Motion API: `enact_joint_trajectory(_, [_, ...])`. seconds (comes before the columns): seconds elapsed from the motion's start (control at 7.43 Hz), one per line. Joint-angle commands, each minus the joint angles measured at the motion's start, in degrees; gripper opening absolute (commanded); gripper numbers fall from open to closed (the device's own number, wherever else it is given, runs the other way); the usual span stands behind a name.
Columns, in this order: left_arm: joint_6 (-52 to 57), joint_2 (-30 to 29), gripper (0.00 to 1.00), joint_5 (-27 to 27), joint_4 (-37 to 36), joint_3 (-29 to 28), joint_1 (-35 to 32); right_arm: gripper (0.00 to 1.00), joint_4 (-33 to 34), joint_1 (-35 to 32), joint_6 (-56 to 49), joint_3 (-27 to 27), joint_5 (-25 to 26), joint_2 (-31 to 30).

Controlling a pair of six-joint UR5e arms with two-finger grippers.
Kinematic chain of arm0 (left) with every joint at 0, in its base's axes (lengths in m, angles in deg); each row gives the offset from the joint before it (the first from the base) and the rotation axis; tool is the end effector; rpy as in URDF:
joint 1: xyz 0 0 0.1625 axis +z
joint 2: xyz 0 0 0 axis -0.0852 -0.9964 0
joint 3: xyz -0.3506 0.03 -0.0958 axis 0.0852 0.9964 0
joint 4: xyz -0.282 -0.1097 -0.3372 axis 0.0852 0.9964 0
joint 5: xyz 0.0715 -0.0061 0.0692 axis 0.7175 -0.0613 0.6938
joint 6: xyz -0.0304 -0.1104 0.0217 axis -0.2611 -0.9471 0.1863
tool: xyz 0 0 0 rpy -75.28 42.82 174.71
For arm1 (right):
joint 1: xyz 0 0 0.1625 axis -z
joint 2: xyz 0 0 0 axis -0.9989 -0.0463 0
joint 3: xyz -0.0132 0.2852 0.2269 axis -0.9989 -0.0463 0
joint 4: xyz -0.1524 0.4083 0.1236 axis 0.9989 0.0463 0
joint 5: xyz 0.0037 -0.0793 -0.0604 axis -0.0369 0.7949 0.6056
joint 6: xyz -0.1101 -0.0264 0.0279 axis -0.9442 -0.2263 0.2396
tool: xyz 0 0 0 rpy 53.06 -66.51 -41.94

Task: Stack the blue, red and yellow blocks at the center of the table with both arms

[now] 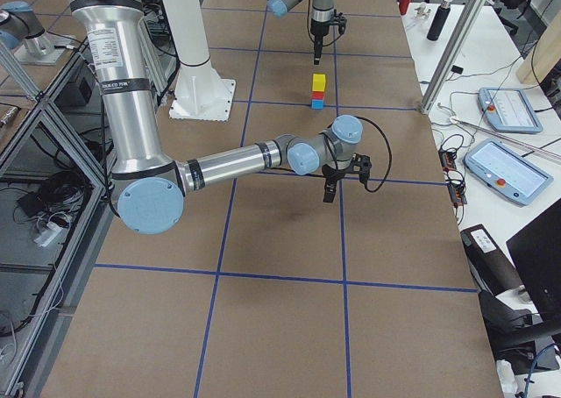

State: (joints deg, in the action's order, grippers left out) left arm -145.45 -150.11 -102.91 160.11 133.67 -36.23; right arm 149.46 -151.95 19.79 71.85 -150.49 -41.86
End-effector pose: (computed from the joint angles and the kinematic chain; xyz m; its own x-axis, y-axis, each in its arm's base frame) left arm 0.4475 -0.4952 0.0918 0.6774 0.0545 -0.7336 -0.0217 0.9983 0.0541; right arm -0.2120 -0.5721 0.4606 0.6718 0.0933 0.7348 -0.0396 0.9951 -0.0902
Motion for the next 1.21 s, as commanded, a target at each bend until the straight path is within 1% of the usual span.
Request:
enact_joint_trajectory(0.0, [15.9, 13.6, 0.99, -0.1, -2.4, 10.8, -7.9, 0.99, 0.4, -5.2, -5.8, -1.0, -2.5, -0.8])
enact_joint_trajectory(0.13, [24.1, 19.4, 0.99, -0.4, -2.1, 12.8, -12.4, 0.99, 0.0, -8.4, -8.1, -0.6, -5.2, -3.4])
enact_joint_trajectory(0.27, [33.2, 24.3, 0.99, -4.1, -1.8, 12.3, -19.2, 0.99, 0.0, -11.6, -11.3, -0.2, -7.5, -5.6])
enact_joint_trajectory(0.4, [40.4, 30.1, 0.99, -7.8, -0.3, 10.0, -26.0, 0.99, -0.1, -13.3, -13.9, 0.1, -7.7, -7.4])
enact_joint_trajectory(0.54, [45.4, 33.2, 0.99, -11.5, 3.2, 5.1, -32.0, 0.99, -0.1, -13.5, -15.3, -0.1, -7.6, -7.9])
enact_joint_trajectory(0.67, [46.3, 34.8, 0.99, -15.0, 6.2, 0.7, -35.6, 0.99, -0.1, -13.5, -15.3, -0.1, -7.6, -8.4])
enact_joint_trajectory(0.81, [48.8, 36.9, 0.99, -15.7, 9.7, -2.4, -38.6, 0.99, -0.1, -14.1, -15.4, 0.1, -7.6, -8.7])
enact_joint_trajectory(1.08, [49.7, 41.7, 0.99, -15.7, 13.3, -2.6, -42.9, 0.99, -0.1, -14.7, -15.4, 0.5, -7.4, -8.9])
